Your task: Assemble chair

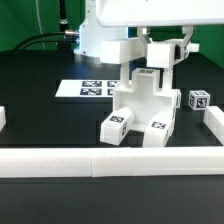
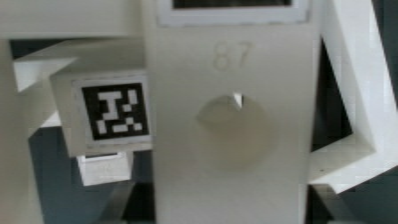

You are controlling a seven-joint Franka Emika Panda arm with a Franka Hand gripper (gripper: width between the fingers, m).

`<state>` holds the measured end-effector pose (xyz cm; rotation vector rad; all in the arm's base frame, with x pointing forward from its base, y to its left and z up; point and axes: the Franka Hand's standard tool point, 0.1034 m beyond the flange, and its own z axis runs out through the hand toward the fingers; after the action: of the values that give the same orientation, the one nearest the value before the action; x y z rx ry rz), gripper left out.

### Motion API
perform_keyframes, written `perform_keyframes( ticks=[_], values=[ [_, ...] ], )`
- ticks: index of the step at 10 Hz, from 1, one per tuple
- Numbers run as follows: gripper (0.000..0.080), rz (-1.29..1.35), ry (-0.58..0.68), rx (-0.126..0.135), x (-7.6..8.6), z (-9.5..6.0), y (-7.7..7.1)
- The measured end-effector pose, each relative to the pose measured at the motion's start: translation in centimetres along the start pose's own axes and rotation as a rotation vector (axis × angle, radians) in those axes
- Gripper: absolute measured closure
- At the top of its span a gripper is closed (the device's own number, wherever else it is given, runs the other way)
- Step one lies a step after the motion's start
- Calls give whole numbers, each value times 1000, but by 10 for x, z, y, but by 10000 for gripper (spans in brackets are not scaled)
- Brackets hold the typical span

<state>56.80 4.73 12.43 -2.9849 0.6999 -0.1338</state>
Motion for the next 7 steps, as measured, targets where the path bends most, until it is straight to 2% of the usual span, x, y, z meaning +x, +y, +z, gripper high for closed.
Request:
perform_keyframes(
  ticks=[4, 7],
  values=[
    [515, -5, 43, 10, 9, 0, -1],
    [515, -5, 43, 10, 9, 0, -1]
  ],
)
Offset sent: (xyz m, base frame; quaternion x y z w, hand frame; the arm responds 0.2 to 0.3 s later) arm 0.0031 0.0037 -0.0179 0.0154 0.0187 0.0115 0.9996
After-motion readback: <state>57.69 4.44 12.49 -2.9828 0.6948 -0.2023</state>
